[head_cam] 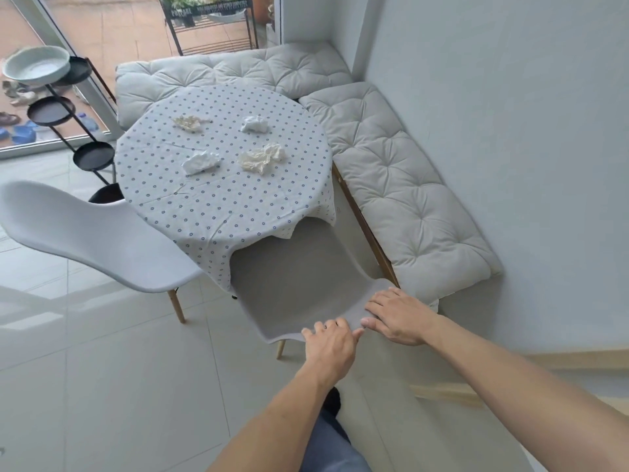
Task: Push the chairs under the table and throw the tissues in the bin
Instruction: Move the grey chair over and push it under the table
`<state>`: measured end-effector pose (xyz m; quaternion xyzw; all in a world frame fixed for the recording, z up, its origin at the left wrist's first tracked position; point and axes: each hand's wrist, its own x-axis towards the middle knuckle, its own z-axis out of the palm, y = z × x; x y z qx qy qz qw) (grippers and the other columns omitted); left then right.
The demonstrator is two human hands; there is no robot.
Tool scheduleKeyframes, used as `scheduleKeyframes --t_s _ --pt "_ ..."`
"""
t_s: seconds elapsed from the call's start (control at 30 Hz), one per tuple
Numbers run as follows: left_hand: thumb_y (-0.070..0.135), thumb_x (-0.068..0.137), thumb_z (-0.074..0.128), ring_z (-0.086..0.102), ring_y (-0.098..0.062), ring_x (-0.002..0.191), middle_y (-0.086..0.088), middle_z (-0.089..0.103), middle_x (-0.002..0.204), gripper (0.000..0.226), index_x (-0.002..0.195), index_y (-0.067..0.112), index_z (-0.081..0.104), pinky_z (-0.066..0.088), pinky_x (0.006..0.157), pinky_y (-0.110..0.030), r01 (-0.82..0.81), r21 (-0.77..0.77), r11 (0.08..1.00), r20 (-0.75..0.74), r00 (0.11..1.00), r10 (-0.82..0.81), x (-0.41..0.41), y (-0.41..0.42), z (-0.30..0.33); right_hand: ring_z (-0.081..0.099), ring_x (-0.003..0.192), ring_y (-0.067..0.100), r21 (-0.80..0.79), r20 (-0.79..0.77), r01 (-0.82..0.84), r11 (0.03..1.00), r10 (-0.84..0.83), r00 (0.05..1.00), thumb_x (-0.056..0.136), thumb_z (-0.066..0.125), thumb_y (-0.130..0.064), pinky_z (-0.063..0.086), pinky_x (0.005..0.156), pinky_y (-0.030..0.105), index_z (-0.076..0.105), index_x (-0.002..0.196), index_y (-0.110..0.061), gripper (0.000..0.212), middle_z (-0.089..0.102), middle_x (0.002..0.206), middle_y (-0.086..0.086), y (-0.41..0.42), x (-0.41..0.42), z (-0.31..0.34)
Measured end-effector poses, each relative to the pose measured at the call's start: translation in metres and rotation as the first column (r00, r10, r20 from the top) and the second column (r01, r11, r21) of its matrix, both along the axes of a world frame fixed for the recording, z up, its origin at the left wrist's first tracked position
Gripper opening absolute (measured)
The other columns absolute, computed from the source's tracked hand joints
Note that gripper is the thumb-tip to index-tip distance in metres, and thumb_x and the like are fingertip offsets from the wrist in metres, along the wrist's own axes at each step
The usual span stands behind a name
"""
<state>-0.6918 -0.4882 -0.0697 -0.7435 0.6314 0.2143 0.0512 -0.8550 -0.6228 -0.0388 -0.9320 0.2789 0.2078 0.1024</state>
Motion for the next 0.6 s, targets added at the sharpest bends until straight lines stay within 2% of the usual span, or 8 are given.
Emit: scheduleKeyframes --t_s 0.33,0.43,0.5,0.6 --pt "0.06 0.105 0.015 0.056 -0.038 0.109 -0.015 0.064 0.123 0.064 0.121 0.011 0.054 0.04 0.086 -0.051 -0.052 0.076 0.996 -0.02 0.998 0.054 -0.02 -0.055 0.011 0.049 0.127 0.024 0.026 -0.013 -0.027 0.999 0.027 1.0 0.104 0.02 -0.064 0.028 0.117 0.044 0.059 0.121 -0.022 0.06 0.063 0.128 0.002 -0.064 -0.011 0.003" --pt "0.064 0.104 0.016 0.056 -0.037 0.112 -0.015 0.064 0.125 0.068 0.123 0.011 0.054 0.04 0.089 -0.05 -0.054 0.105 0.993 -0.037 0.998 0.058 -0.019 -0.061 0.014 0.051 0.123 0.025 0.022 -0.031 -0.012 1.0 0.013 0.999 0.103 0.019 -0.064 0.03 0.115 0.045 0.06 0.115 -0.023 0.059 0.064 0.123 0.002 -0.07 -0.008 0.001" --pt "0.07 0.101 0.017 0.056 -0.037 0.114 -0.014 0.064 0.126 0.073 0.124 0.012 0.055 0.04 0.092 -0.05 -0.05 0.115 0.992 -0.053 0.997 0.056 -0.012 -0.062 0.015 0.049 0.128 0.026 0.044 -0.052 0.002 0.999 0.001 0.999 0.102 0.019 -0.065 0.029 0.116 0.045 0.06 0.121 -0.022 0.062 0.062 0.129 0.003 -0.071 -0.005 0.001" --pt "0.08 0.094 0.019 0.054 -0.035 0.116 -0.012 0.062 0.126 0.082 0.124 0.013 0.055 0.04 0.094 -0.051 -0.039 0.113 0.993 -0.063 0.997 0.046 0.012 -0.065 0.018 0.035 0.144 0.027 0.071 -0.083 0.027 0.997 -0.021 0.996 0.104 0.026 -0.062 0.023 0.12 0.045 0.052 0.141 -0.019 0.062 0.05 0.15 0.007 -0.07 0.005 0.002"
